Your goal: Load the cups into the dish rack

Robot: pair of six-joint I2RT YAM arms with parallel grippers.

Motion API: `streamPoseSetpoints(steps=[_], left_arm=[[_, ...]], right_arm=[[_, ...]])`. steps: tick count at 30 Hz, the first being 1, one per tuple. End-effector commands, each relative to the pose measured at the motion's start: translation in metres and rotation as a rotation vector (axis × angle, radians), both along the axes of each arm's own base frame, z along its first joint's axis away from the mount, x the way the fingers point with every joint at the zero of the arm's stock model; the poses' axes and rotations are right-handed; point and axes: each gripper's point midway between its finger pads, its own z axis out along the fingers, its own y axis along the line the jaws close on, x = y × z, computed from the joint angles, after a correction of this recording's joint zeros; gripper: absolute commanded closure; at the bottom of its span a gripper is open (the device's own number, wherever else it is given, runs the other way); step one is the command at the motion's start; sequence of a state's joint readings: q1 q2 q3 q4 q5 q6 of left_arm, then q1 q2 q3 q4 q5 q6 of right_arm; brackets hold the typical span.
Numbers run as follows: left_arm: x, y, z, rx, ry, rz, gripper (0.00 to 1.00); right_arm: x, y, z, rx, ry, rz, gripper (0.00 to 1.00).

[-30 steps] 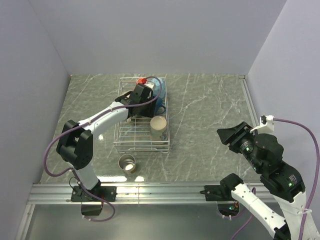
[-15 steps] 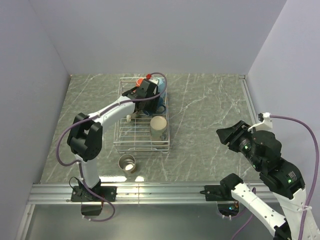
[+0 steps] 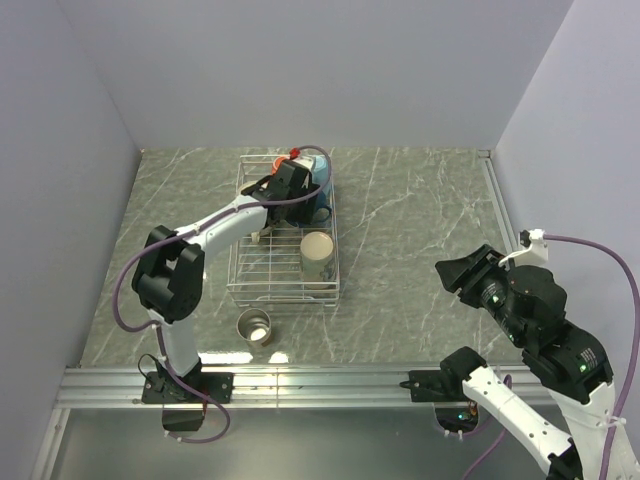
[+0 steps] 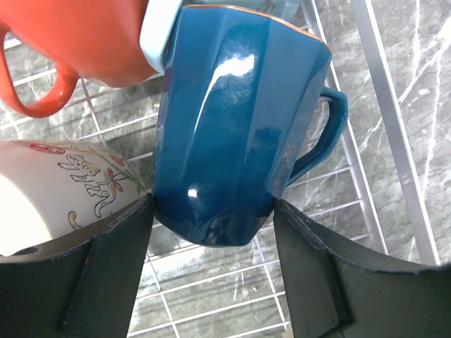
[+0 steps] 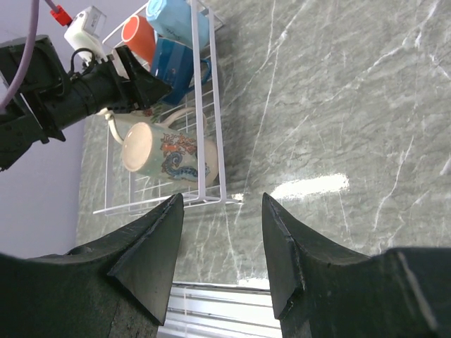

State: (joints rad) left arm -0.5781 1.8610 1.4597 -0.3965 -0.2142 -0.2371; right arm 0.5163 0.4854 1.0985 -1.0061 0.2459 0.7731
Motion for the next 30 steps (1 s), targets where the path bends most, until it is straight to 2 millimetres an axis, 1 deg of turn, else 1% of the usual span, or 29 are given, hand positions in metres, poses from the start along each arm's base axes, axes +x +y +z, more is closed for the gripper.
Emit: streamPoseSetpoints(steps=[1,4,6,7,8,10,11,13,14,17,19,20,21,22,23,24,25,26,27,30], left_arm=[[-0.008,0.006,-0.008,0.023,0.021,-0.025,0.26],[0.002,0.012,0.004,0.062,-0.025,-0.008,0.24],[0.007,0.015,0.001,0.103,-0.03,-0.013,0.22],[0.01,0.015,0.004,0.116,-0.033,-0.013,0.22],[0.012,0.017,-0.005,0.137,-0.018,-0.014,0.21],[0.015,0.019,-0.009,0.142,-0.011,-0.008,0.21],[0.016,0.022,-0.015,0.143,0.002,-0.002,0.2],[0.015,0.021,-0.024,0.128,0.027,-0.01,0.21],[0.015,0.021,-0.031,0.127,0.043,-0.016,0.21],[0.012,0.018,-0.044,0.108,0.08,-0.03,0.23],[0.007,0.012,-0.049,0.083,0.104,-0.046,0.26],[0.005,0.011,-0.05,0.066,0.114,-0.051,0.29],[0.005,0.008,-0.049,0.041,0.117,-0.053,0.35],[0.001,0.005,-0.051,0.026,0.13,-0.063,0.39],[0.0,0.002,-0.049,0.011,0.133,-0.068,0.42],[-0.001,0.0,-0.05,-0.003,0.138,-0.071,0.48],[-0.004,-0.001,-0.052,-0.012,0.146,-0.076,0.51],[-0.007,-0.006,-0.053,-0.04,0.164,-0.098,0.54],[-0.008,-0.007,-0.055,-0.048,0.173,-0.097,0.62],[-0.016,-0.014,-0.058,-0.091,0.213,-0.12,0.74]], right_arm=[[0.003,-0.002,0.006,0.017,-0.024,-0.02,0.44],[0.003,-0.002,0.006,0.015,-0.024,-0.021,0.44],[0.003,-0.002,0.006,0.014,-0.023,-0.024,0.45],[0.003,-0.003,0.005,0.013,-0.021,-0.026,0.45],[0.002,-0.003,0.005,0.016,-0.023,-0.026,0.45],[0.001,-0.004,0.005,0.019,-0.024,-0.029,0.45],[0.0,-0.005,0.005,0.019,-0.022,-0.031,0.45],[-0.001,-0.006,0.005,0.017,-0.021,-0.035,0.45],[-0.002,-0.008,0.005,0.015,-0.02,-0.041,0.45],[-0.004,-0.011,0.004,0.008,-0.017,-0.046,0.45],[-0.005,-0.012,0.003,0.001,-0.012,-0.052,0.44],[-0.005,-0.013,0.003,0.002,-0.014,-0.055,0.45],[-0.005,-0.013,0.003,0.004,-0.015,-0.055,0.44],[-0.005,-0.013,0.003,0.006,-0.014,-0.056,0.44],[-0.005,-0.012,0.002,0.009,-0.012,-0.055,0.45],[-0.005,-0.012,0.001,0.009,-0.01,-0.055,0.45],[-0.005,-0.012,0.002,0.011,-0.013,-0.052,0.45],[-0.005,-0.011,0.001,0.009,-0.01,-0.053,0.45],[-0.004,-0.011,0.0,0.007,-0.007,-0.051,0.45],[-0.003,-0.011,0.001,0.006,-0.01,-0.05,0.45]])
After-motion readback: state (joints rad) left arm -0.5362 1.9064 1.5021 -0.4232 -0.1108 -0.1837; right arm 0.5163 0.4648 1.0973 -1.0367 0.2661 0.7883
